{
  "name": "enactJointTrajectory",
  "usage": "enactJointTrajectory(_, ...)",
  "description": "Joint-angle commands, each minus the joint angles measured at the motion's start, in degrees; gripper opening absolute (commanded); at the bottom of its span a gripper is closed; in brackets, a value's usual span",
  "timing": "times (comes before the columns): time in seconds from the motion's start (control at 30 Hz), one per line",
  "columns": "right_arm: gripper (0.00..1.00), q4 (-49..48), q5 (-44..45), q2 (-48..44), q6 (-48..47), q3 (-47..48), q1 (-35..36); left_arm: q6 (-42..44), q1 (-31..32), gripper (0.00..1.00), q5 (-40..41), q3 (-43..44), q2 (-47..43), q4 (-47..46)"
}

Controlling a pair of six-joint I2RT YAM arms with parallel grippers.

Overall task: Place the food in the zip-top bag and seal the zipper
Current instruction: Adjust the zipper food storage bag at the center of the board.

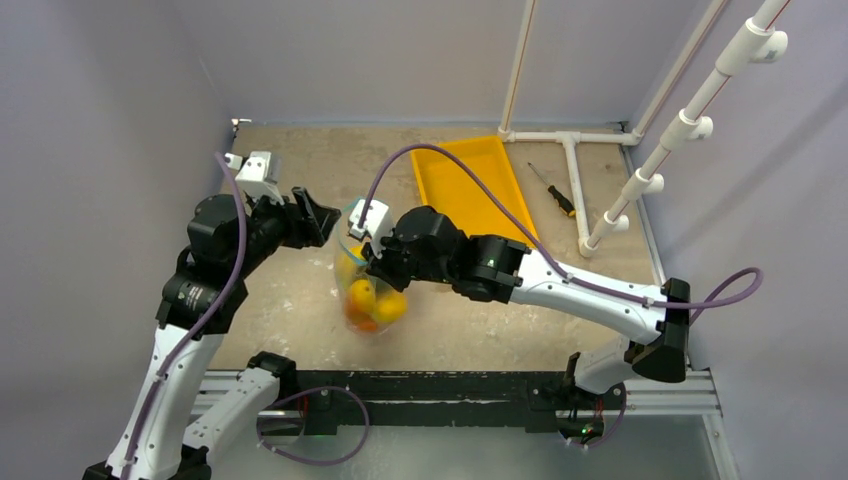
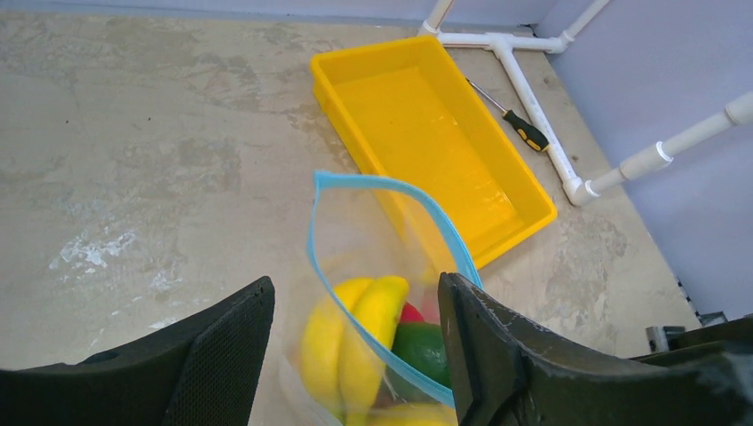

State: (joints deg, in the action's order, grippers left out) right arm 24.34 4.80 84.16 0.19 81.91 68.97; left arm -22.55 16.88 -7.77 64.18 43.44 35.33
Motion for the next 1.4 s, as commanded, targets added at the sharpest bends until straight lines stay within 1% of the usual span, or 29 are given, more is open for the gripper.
enactJointTrajectory(0.0,0.0,2.8,-4.7,-1.21,-3.8,7.22,0.2,5.85,-0.13,0.67,-3.14,3.07,-1.08,0.13)
enactJointTrajectory(0.17,0.0,5.77,-8.84,-0.44,-5.15,11.13,0.2,7.52,-0.1,0.67,-3.62,5.01,-1.17,0.82)
enactJointTrajectory(0.33,0.0,7.99,-13.61,-1.17,-8.31,11.96,0.2,8.83,-0.1,0.67,-7.54,6.67,-1.58,1.35)
enactJointTrajectory(0.5,0.0,9.51,-20.66,-2.44,-12.55,12.51,0.2,11.89,-0.05,0.66,-18.81,6.16,-2.9,0.23)
enactJointTrajectory(0.73,0.0,11.07,-26.45,-3.11,-17.04,14.13,0.2,13.32,0.82,0.65,-37.07,3.77,-3.19,-3.84)
enactJointTrajectory(0.8,0.0,11.59,-27.08,-2.99,-17.93,14.7,0.2,13.15,1.08,0.65,-41.21,2.92,-3.06,-5.27)
enactJointTrajectory(0.97,0.0,12.88,-29.92,-3.15,-19.05,15.77,0.16,11.98,2.19,0.67,-49.59,-0.31,-2.52,-9.21)
enactJointTrajectory(1.17,0.0,13.78,-31.85,-5.02,-18.91,15.75,0.2,11.51,4.03,0.68,-54.96,-3.07,-3.14,-10.84)
enactJointTrajectory(1.37,0.0,14.0,-30.91,-6.14,-18.81,15.0,0.18,5.78,4.77,0.68,-61.45,-6.67,-3.89,-16.8)
